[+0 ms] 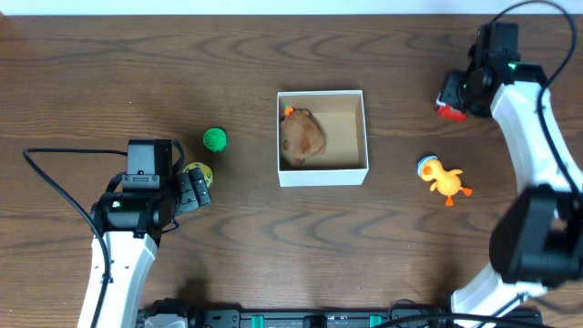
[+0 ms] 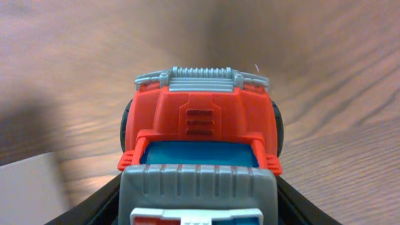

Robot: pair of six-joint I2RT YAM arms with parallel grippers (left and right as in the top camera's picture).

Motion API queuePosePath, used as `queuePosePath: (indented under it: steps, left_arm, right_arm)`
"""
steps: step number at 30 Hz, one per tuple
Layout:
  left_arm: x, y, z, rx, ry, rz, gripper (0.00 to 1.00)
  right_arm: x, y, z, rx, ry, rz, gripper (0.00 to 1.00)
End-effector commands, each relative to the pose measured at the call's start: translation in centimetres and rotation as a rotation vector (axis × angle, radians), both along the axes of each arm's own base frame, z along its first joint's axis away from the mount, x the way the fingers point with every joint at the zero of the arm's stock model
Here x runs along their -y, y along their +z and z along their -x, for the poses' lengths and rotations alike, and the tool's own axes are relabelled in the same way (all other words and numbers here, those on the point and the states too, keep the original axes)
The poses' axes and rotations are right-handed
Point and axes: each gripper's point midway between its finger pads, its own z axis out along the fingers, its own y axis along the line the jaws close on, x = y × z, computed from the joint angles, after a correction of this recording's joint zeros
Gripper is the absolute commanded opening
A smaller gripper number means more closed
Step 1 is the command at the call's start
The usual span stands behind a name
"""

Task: Pack container
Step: 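Move the right gripper to the red fire truck and grasp it, then lower the truck into the box beside the bear and release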

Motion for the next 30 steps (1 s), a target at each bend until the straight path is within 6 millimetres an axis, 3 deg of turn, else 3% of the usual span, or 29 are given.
queuePosePath:
  steps: [1, 4, 7, 10, 14, 18, 25, 30]
  left_arm:
    - [0.0, 0.5, -0.3, 0.010, -0.009, -0.007, 0.98]
    - [0.0, 0.5, -0.3, 0.010, -0.009, -0.007, 0.98]
    - [0.0, 0.5, -0.3, 0.010, -0.009, -0.007, 0.98]
    - [0.0, 0.5, -0.3, 0.010, -0.009, -0.007, 0.98]
    - [0.0, 0.5, -0.3, 0.010, -0.009, -0.007, 0.98]
    - [0.0, 0.4, -0.1, -0.001, -0.010, -0.007, 0.98]
    - [0.0, 0.3, 0.3, -0.016, -0.009, -0.007, 0.98]
    - [0.0, 0.3, 0.2, -0.015, -0.009, -0.007, 0.98]
  right_arm:
    - [-2.7, 4.4, 0.5, 0.094, 0.065, -0.001, 0.53]
    - [-6.6, 7.2, 1.9, 0.141, 0.155, -0.035, 0.53]
    - [-10.3, 8.5, 3.3, 0.154, 0.223, -0.057, 0.52]
    - [-14.7, 8.0, 4.7, 0.125, 0.302, -0.080, 0.52]
    - [-19.9, 5.3, 5.7, 0.085, 0.395, -0.069, 0.54]
    - [-20.8, 1.5, 4.2, 0.075, 0.331, 0.053, 0.59]
    - [-22.5, -5.6, 3.2, -0.044, 0.363, 0.035, 0.60]
    - [-22.8, -6.0, 2.8, -0.035, 0.396, 0.049, 0.78]
